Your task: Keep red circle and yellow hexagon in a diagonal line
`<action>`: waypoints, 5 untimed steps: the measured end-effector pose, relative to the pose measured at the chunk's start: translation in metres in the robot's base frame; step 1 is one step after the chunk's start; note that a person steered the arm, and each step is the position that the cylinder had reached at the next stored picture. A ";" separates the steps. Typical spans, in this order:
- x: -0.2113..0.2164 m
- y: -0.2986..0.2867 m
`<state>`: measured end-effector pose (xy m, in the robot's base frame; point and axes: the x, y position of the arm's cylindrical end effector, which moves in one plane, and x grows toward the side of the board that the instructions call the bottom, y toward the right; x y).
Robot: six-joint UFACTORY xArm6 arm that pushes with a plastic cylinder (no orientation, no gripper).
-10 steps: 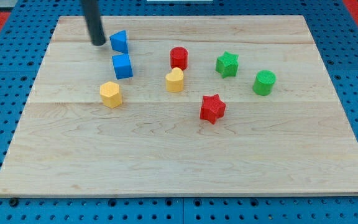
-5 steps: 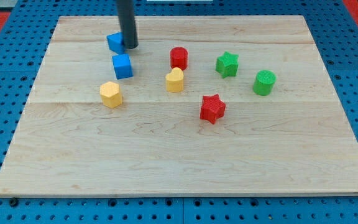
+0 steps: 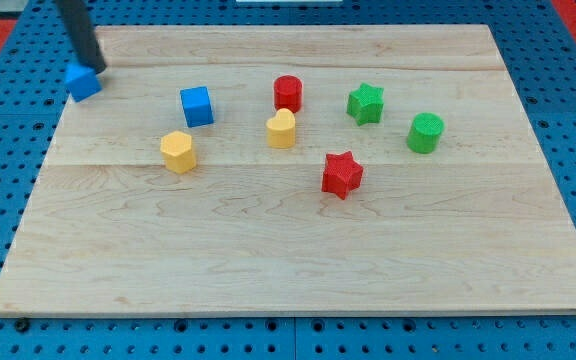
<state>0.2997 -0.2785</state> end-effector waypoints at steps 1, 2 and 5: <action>-0.015 -0.001; -0.028 -0.019; 0.124 -0.001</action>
<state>0.4240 -0.2796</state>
